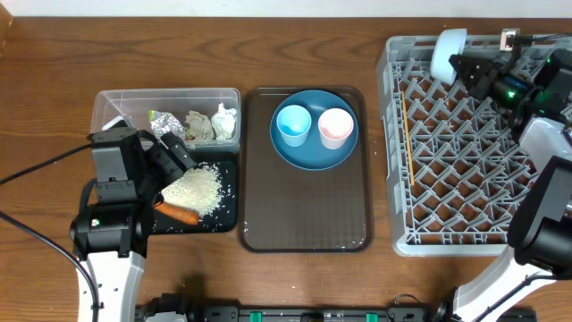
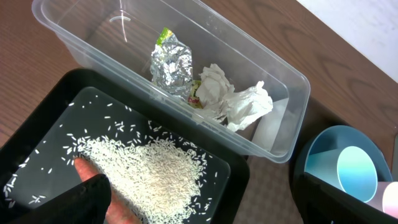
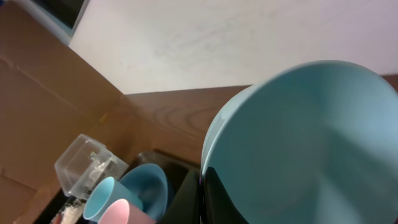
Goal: Sort waste into correct bins and load items into the dishwasher rack
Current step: 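Lower the white bowl into the dish rack and release it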
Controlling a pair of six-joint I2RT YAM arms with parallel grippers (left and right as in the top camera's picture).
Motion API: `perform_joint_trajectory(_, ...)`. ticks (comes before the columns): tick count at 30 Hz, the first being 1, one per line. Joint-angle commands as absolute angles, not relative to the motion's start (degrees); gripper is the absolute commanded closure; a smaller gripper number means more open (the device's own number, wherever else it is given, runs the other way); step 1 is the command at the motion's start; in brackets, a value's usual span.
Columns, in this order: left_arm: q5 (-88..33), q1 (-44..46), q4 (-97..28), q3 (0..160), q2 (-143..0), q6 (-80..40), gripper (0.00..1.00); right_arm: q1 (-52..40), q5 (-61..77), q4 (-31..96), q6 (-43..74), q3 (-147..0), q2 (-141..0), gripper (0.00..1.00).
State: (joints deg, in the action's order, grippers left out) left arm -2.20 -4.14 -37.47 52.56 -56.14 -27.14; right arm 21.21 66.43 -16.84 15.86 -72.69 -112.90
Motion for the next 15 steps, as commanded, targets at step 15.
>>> perform_joint_trajectory(15,-1.89,-4.43,-37.50,53.60,-56.12,-26.61,0.05,22.76,65.39,-15.84,14.22,-73.38,-116.27,0.99)
